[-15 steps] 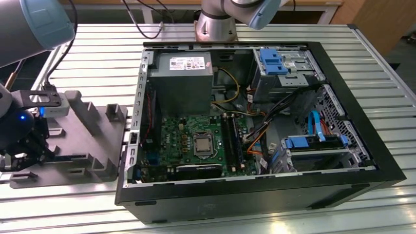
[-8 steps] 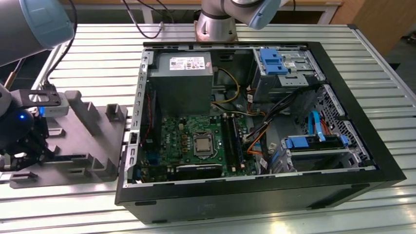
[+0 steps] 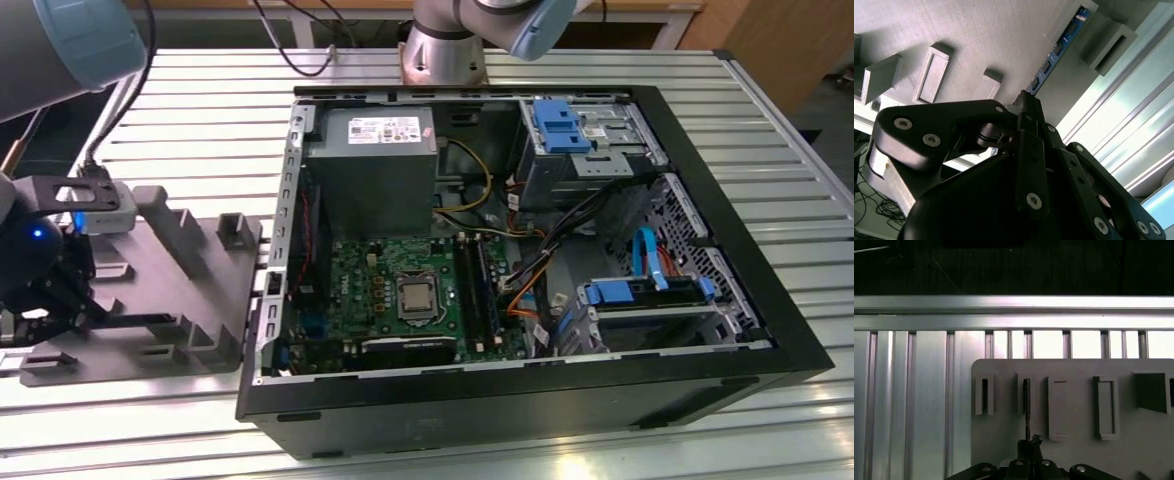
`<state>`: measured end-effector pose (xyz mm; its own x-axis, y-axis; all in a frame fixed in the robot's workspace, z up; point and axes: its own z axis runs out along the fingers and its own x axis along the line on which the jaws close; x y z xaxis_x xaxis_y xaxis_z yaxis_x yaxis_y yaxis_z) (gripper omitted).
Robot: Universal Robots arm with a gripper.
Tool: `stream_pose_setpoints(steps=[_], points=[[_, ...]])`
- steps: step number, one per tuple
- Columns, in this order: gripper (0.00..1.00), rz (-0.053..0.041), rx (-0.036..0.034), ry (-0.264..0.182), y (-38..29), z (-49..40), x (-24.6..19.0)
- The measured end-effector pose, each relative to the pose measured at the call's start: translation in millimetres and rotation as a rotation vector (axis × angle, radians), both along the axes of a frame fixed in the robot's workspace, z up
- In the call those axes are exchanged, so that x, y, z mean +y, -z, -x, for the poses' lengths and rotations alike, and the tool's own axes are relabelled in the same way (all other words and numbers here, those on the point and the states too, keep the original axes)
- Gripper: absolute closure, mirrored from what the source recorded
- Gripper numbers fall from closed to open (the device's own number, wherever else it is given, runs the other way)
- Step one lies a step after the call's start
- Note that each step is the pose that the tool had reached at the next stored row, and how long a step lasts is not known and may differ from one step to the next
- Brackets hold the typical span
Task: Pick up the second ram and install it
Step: 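Pick up the second ram and move it above second insertion slot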
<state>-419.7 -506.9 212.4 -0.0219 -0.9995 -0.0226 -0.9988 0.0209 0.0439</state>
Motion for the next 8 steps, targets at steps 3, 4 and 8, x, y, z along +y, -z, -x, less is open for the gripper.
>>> stream_pose_setpoints(steps=[3, 4, 8], points=[[0.88, 0.0000, 0.0001, 0.000, -3.8, 0.0, 0.0], [0.88, 0.0000, 0.0000, 0.000, -4.8, 0.0, 0.0], [0.88, 0.0000, 0.0000, 0.000, -9.2, 0.0, 0.0]])
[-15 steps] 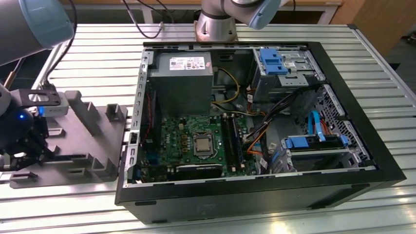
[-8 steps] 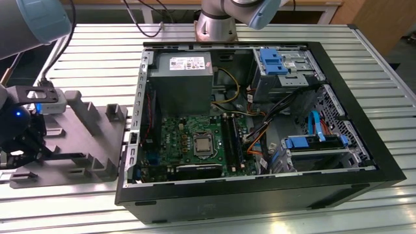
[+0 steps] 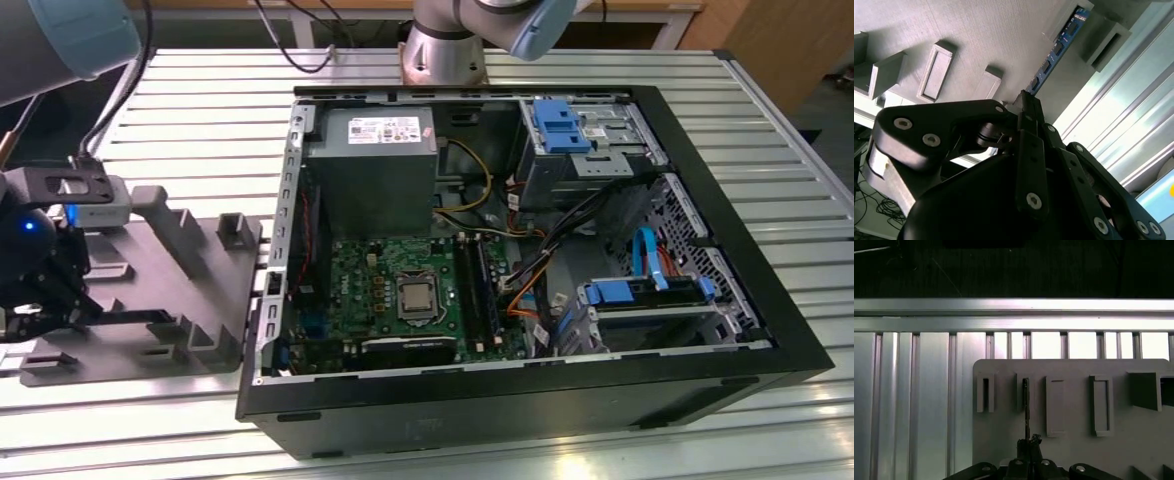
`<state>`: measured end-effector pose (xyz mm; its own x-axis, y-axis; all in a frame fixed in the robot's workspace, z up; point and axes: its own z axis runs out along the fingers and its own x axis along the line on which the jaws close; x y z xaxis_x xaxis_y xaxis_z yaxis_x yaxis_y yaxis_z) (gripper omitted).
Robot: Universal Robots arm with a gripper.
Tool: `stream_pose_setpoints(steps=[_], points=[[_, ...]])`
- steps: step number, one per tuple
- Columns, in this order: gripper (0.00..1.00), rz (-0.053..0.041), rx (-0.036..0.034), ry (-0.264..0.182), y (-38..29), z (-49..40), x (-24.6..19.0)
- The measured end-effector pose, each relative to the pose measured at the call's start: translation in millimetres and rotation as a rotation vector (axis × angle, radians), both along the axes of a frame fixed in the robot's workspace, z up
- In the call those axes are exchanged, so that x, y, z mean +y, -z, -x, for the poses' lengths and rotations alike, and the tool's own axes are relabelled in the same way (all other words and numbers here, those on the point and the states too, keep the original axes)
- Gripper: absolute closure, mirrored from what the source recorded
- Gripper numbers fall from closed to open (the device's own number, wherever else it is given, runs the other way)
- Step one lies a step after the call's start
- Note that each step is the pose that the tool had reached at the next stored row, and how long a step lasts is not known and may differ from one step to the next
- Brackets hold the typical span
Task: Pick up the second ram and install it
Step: 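Pick up the second ram and move it above second insertion slot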
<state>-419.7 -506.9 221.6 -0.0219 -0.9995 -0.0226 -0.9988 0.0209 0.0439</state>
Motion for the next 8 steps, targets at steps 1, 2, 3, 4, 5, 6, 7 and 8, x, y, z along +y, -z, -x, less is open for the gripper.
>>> stream_pose_setpoints(steps=[1, 2, 3, 4, 5, 6, 7, 8], points=[[0.88, 0.0000, -0.0001, 0.000, -1.1, 0.0, 0.0], [0.88, 0.0000, -0.0001, 0.000, -2.3, 0.0, 0.0], [0.88, 0.0000, 0.0000, 0.000, -3.6, 0.0, 0.0], [0.88, -0.0002, 0.0000, 0.000, -4.6, 0.0, 0.0], [0.88, -0.0004, 0.0000, 0.000, -5.6, 0.0, 0.0], [0.88, -0.0006, -0.0001, 0.000, -6.5, 0.0, 0.0], [0.88, -0.0006, 0.0000, 0.000, -7.5, 0.0, 0.0], [0.88, -0.0008, 0.0000, 0.000, -8.5, 0.0, 0.0]])
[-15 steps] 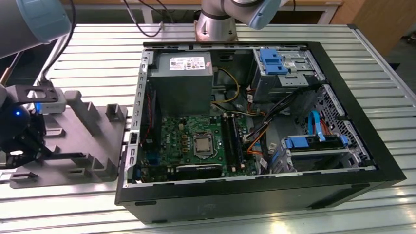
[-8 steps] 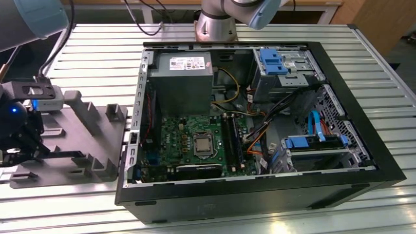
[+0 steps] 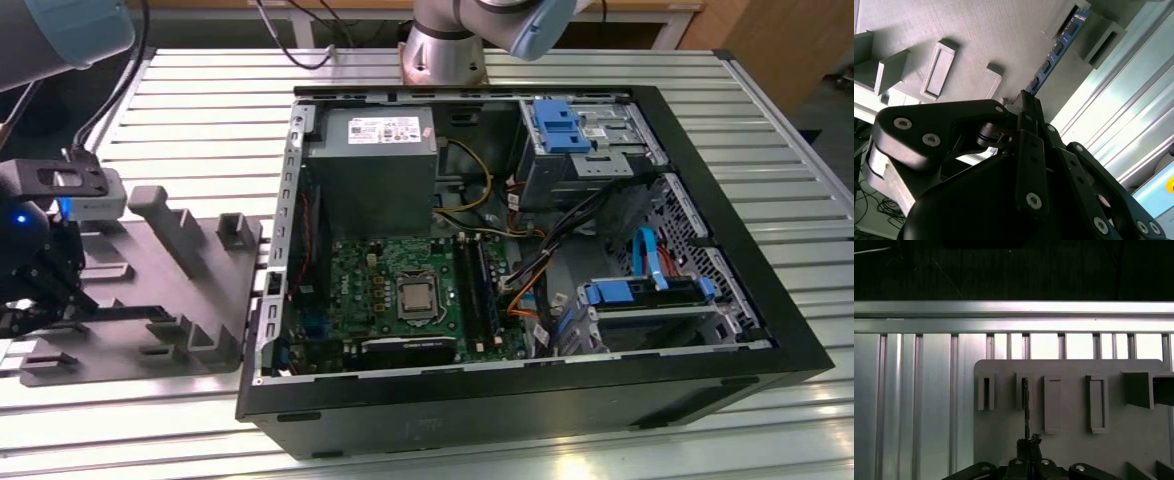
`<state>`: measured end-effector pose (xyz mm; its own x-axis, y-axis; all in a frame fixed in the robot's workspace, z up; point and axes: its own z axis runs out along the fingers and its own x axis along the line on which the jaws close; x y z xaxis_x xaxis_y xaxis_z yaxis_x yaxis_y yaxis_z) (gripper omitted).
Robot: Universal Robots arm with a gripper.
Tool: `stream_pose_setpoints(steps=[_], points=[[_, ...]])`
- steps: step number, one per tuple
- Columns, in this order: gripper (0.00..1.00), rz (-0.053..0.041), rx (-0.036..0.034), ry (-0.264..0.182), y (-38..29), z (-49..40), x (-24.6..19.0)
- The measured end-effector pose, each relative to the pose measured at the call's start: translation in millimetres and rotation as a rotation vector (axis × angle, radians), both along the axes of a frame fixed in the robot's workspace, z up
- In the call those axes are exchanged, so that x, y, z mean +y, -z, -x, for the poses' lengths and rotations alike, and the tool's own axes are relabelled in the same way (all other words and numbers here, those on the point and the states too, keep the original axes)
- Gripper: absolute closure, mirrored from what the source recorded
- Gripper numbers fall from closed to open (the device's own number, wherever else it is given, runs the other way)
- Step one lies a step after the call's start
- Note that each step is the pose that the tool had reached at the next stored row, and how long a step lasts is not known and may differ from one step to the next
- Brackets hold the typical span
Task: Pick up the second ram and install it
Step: 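Pick up the second ram and move it above second insertion slot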
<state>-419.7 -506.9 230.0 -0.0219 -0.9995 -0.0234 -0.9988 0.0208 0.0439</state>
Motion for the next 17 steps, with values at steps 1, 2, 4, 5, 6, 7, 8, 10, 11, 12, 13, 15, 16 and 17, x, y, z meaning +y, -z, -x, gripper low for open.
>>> stream_pose_setpoints(steps=[1, 2, 4, 5, 6, 7, 8, 10, 11, 12, 13, 15, 16, 17], points=[[0.88, -0.0002, 0.0001, 0.000, -1.2, 0.0, 0.0], [0.88, -0.0005, -0.0001, 0.000, -2.2, 0.0, 0.0], [0.88, -0.0006, -0.0002, 0.000, -4.4, 0.0, 0.0], [0.88, -0.0007, -0.0002, 0.000, -5.5, 0.0, 0.0], [0.88, -0.0008, -0.0002, 0.000, -6.7, 0.0, 0.0], [0.88, -0.0010, -0.0003, 0.000, -7.7, 0.0, 0.0], [0.88, -0.0011, -0.0003, 0.000, -8.8, 0.0, 0.0], [0.88, -0.0012, -0.0003, 0.000, -10.9, 0.0, 0.0], [0.88, -0.0015, -0.0003, 0.000, -12.0, 0.0, 0.0], [0.88, -0.0018, -0.0003, 0.000, -12.9, 0.0, 0.0], [0.88, -0.0022, -0.0005, 0.000, -13.7, 0.0, 0.0], [0.88, -0.0025, -0.0004, 0.000, -15.7, 0.0, 0.0], [0.88, -0.0025, -0.0004, 0.000, -16.7, 0.0, 0.0], [0.88, -0.0027, -0.0004, 0.000, -17.6, 0.0, 0.0]])
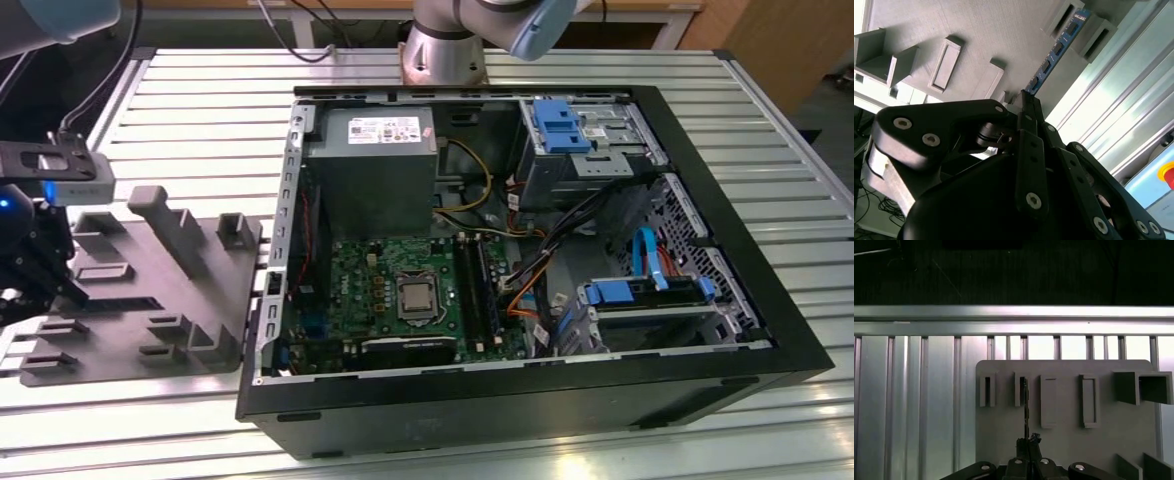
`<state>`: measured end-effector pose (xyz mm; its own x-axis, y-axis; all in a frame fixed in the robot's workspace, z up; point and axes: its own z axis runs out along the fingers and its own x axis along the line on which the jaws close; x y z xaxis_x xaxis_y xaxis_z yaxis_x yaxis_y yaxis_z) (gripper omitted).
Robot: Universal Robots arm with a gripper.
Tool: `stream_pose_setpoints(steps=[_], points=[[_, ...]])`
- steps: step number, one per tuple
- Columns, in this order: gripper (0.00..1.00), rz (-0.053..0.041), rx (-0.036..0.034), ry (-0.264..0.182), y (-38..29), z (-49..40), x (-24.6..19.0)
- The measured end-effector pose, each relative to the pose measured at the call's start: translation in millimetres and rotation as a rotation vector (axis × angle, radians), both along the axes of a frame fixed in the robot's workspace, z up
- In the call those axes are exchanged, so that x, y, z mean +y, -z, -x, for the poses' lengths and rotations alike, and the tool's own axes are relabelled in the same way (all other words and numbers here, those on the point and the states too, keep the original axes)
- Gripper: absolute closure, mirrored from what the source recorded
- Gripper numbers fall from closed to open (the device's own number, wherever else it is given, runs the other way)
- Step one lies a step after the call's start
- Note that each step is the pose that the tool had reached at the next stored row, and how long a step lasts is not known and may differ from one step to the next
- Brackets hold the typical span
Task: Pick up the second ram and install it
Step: 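Pick up the second ram and move it above second insertion slot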
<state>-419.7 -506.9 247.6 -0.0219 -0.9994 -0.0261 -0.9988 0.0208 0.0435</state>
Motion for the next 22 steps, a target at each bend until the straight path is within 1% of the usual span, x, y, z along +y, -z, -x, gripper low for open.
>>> stream_pose_setpoints(steps=[9, 22], points=[[0.88, -0.0032, -0.0002, 0.000, -8.1, 0.0, 0.0], [0.88, -0.0078, -0.0003, 0.000, -17.9, 0.0, 0.0]])
